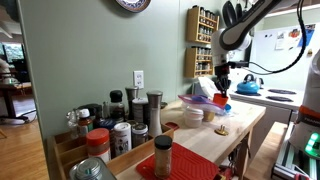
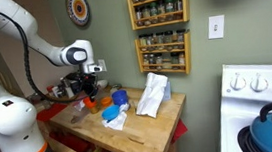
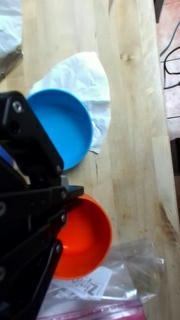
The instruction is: Put the orange cup in the zip lock bag
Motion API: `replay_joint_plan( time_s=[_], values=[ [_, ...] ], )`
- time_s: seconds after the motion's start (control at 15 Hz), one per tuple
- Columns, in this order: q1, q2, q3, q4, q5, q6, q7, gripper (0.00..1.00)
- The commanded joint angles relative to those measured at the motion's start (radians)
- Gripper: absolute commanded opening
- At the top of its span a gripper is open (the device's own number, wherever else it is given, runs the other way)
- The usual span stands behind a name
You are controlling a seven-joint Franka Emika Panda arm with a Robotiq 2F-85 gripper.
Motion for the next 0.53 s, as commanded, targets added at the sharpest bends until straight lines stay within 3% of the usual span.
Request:
replay_joint_plan(
  time_s=[0.0,0.27,0.47],
  values=[
    [-0.006,-0.156,0.037,0.028,-0.066,-0.103,0.070,0.01],
    [0.030,-0.209,0.073,0.097,-0.049,-0.191,0.050,0.01],
    [0.087,-0.197,0.136,0.132,-0.021,-0.225,0.072,0.01]
  ],
)
